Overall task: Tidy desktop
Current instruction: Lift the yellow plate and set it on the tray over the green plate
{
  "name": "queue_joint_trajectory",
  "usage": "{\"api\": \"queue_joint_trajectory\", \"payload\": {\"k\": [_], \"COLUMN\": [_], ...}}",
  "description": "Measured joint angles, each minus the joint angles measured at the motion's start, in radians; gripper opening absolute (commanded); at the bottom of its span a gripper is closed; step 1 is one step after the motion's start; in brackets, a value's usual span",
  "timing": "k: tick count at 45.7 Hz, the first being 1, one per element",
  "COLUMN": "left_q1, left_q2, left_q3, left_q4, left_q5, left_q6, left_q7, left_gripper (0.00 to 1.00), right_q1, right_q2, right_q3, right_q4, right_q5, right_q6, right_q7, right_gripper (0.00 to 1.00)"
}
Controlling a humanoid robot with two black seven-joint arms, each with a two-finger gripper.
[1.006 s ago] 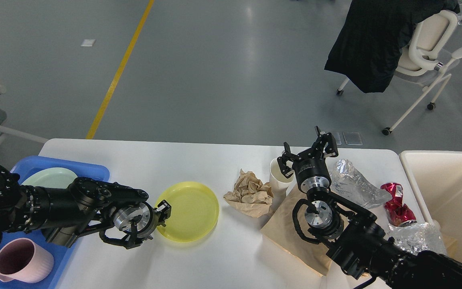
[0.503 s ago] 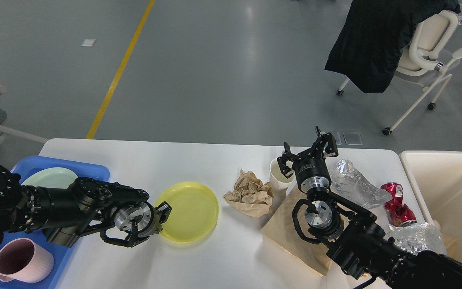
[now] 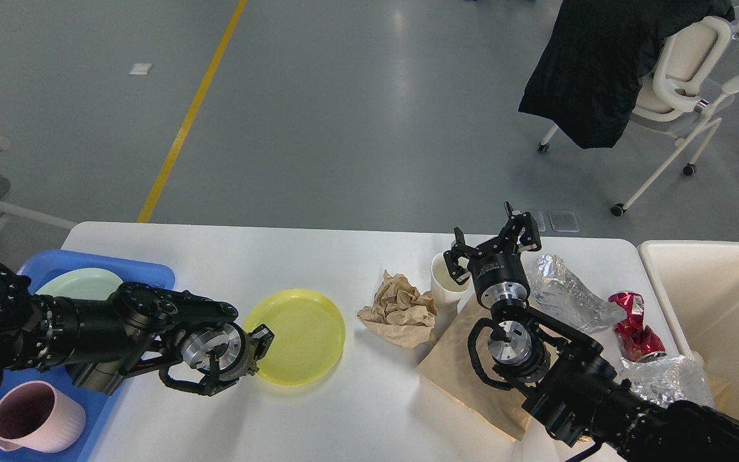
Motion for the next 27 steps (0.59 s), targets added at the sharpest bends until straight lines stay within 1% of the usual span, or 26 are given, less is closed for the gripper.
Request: {"api": "queue_joint_trajectory", "payload": {"k": [5, 8, 11, 15, 18, 19, 24, 27], "left_q1": [-0.069, -0.124, -0.182, -0.262, -0.331, -0.368, -0.485, -0.547], "left_q2": [0.075, 0.137, 0.2, 0.285, 0.35, 0.386, 0.484, 0.53], "left_q3": [0.001, 0.001, 0.003, 0.009, 0.017, 0.025, 0.074, 0.116], "left_q4": [-0.067, -0.103, -0.12, -0.127, -0.128, -0.129, -0.13, -0.129], "left_q5": [0.001, 0.001, 0.001, 0.002, 0.002, 0.002, 0.004, 0.005], "left_q6": [-0.075, -0.137, -0.214, -0.347, -0.466, -0.533, -0.709, -0.777], "left_q7": [0.004, 0.019, 0.059, 0.13, 0.178, 0.199, 0.239, 0.249], "left_gripper": [0.0, 0.0, 0.0, 0.0, 0.0, 0.0, 0.0, 0.0], "right_q1": [0.0, 0.0, 0.0, 0.0, 0.0, 0.0, 0.0, 0.0], "right_q2": [0.0, 0.0, 0.0, 0.0, 0.0, 0.0, 0.0, 0.0], "right_q3": [0.0, 0.0, 0.0, 0.0, 0.0, 0.0, 0.0, 0.0], "right_q4": [0.0, 0.0, 0.0, 0.0, 0.0, 0.0, 0.0, 0.0], "right_q5": [0.0, 0.0, 0.0, 0.0, 0.0, 0.0, 0.0, 0.0], "right_q6": [0.0, 0.0, 0.0, 0.0, 0.0, 0.0, 0.0, 0.0], "right_q7": [0.0, 0.0, 0.0, 0.0, 0.0, 0.0, 0.0, 0.0], "right_gripper": [1.0, 1.0, 1.0, 1.0, 1.0, 1.0, 1.0, 1.0]}}
